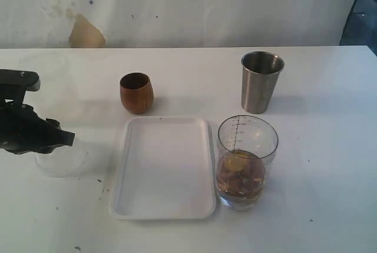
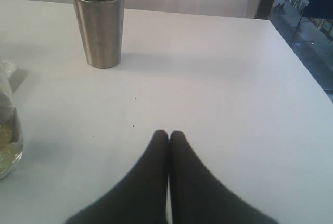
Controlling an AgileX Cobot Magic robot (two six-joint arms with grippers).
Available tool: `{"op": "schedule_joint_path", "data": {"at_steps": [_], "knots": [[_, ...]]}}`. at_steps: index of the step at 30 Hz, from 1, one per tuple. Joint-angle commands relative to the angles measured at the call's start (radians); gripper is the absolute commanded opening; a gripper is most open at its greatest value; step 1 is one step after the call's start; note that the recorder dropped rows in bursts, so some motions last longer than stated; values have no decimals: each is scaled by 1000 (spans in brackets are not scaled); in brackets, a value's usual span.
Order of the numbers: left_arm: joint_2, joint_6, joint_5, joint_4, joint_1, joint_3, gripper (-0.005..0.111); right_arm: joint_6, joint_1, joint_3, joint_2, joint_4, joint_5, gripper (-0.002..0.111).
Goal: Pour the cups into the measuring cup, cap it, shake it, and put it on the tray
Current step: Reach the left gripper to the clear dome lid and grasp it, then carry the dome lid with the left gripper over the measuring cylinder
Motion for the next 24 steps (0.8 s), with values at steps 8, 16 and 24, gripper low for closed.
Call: {"op": "schedule_joint_path", "data": {"at_steps": [8, 16, 24], "knots": [[-150, -12, 336, 15, -3, -129, 0, -5, 5, 1, -5, 4, 0, 0], [-295, -61, 544, 33, -74, -262, 0, -5, 5, 1, -5, 4, 0, 0], [-294, -172, 565, 57, -309, -429, 0, -5, 5, 1, -5, 4, 0, 0]]}}
